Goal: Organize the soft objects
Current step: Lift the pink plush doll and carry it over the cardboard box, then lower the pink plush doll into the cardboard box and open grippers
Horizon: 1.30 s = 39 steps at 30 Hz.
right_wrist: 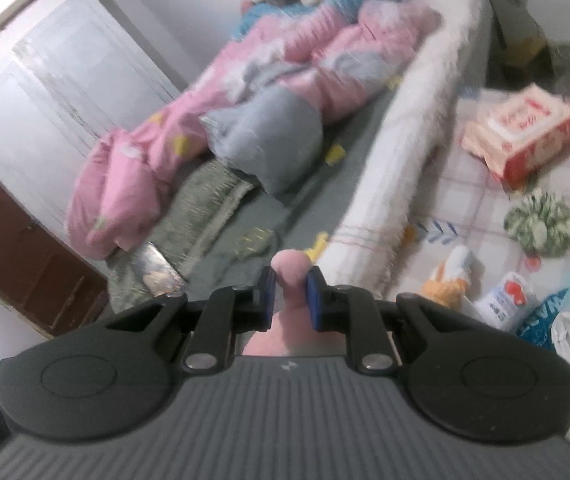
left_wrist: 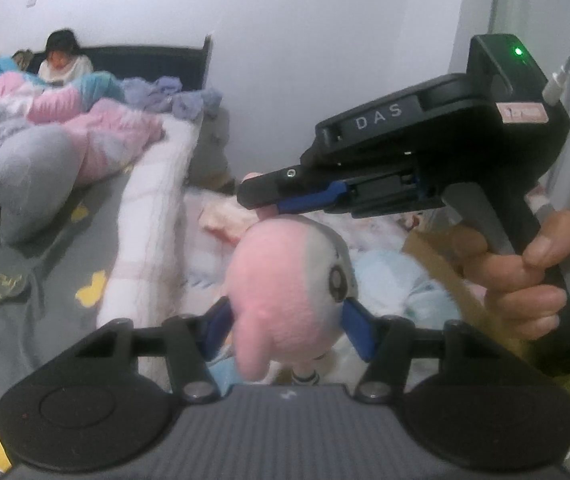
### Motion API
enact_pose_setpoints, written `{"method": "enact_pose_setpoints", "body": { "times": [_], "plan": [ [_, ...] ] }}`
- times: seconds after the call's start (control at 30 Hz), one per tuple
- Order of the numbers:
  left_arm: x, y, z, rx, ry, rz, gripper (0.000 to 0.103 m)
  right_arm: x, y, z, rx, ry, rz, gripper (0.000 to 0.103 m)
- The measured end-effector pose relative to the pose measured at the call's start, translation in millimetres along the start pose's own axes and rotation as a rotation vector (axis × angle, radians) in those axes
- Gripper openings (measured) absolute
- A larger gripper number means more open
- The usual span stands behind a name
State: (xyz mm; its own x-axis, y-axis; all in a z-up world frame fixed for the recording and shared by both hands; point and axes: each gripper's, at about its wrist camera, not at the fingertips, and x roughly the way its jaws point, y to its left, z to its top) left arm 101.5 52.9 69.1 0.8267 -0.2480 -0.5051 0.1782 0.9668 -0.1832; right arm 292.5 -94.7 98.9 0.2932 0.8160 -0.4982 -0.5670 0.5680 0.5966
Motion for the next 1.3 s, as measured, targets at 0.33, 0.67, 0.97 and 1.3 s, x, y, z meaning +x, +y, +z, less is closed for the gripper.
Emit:
{"method": "enact_pose_setpoints", "body": {
  "times": [0.33,0.67,0.97,1.3],
  "plan": [
    [6.0,-82.5,17.7,0.092,-0.031,-0.208,0.061,-127.1,-12.3,-18.3,0.01,-0.169,-0.071,0.016],
    [75.8,-197.8,5.7,0.163,0.094,-0.458,0.061,-261.5,-98.4,-72.6,0.181,-0.278,-0.302,0.015],
    [129.1,-262.4,-23.0,0.239,0.233,-0.526,0.064,-324.9,-171.0,-136.8,0.305,-0.297,-0.47,0.015],
    [132.8,-224.0,-19.2,0.181,0.238,-0.45,0.064,-311.0,-261.9,-160.9,0.419,-0.223,-0.608,0.015]
  ]
}}
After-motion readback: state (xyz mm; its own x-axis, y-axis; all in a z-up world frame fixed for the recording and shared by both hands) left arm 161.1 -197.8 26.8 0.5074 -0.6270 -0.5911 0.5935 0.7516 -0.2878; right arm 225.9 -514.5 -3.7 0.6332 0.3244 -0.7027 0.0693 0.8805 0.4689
